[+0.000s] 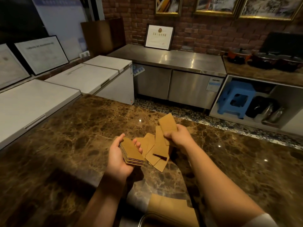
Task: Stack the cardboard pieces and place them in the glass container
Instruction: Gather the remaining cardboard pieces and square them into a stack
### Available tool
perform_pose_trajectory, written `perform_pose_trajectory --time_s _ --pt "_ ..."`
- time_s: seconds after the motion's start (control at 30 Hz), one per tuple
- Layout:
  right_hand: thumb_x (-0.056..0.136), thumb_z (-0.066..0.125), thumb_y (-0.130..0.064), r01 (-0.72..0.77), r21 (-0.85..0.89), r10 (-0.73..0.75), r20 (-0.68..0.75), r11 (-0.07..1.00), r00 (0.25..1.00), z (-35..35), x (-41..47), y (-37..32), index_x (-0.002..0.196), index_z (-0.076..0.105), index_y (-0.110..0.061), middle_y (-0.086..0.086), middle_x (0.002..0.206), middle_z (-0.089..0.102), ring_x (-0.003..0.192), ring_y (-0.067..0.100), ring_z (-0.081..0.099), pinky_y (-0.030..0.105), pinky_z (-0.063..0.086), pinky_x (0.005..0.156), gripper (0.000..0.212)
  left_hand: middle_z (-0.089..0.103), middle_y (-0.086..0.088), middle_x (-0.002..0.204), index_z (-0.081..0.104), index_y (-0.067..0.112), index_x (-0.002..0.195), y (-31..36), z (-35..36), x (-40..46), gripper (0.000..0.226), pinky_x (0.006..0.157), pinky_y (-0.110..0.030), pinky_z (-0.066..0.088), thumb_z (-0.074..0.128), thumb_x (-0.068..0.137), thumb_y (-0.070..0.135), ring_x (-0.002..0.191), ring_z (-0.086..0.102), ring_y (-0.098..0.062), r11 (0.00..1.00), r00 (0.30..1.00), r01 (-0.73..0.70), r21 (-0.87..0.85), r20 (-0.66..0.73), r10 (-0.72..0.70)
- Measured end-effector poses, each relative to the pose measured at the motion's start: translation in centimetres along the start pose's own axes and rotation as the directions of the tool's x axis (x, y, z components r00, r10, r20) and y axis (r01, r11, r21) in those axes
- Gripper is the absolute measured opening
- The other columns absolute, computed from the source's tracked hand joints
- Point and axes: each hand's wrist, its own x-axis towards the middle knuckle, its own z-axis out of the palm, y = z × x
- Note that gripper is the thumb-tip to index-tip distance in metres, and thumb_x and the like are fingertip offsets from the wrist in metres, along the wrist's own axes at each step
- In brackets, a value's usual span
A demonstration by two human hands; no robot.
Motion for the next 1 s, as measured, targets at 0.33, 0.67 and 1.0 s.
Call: perform_pose_trajectory --time_s 0.33,0.67,1.0 --pt "0.09 0.067 -0.004 -0.008 0.614 -0.087 0.124 0.789 0.988 -8.4 -9.9 -2.5 0.111 0.07 -0.011 0.009 0.097 0.08 0.082 0.021 0.078 0.034 0.061 0.06 0.022 0.07 -0.018 0.106 0.061 0.031 0.13 -4.1 6.2 -3.2 0.04 0.087 -0.049 0.055 0.051 0.098 0.052 0.093 0.067 -0.031 0.995 0.933 -0.032 0.097 0.359 -0.005" --pt "0.092 0.07 -0.018 0.211 0.238 -0.23 0.052 0.948 0.972 -3.3 -12.6 -3.2 0.118 0.066 -0.019 0.001 0.108 0.076 0.099 0.019 0.072 0.04 0.059 0.088 0.027 0.073 -0.019 0.118 0.075 0.015 0.118 -7.1 6.7 -5.1 0.033 0.073 -0.048 0.062 0.062 0.091 0.027 0.104 0.073 -0.036 0.994 0.919 0.05 0.098 0.385 -0.084" --pt "0.078 0.043 -0.076 0.315 -0.475 -0.176 0.313 0.822 0.933 1.8 -12.0 -2.3 0.146 0.033 -0.023 0.003 0.148 0.027 0.139 0.027 0.022 0.046 0.027 0.111 0.087 0.076 -0.015 0.105 0.067 0.029 0.121 -2.4 1.8 -2.7 0.041 0.07 -0.047 0.062 0.068 0.08 0.027 0.092 0.075 -0.032 0.977 0.931 -0.167 0.13 0.348 0.113"
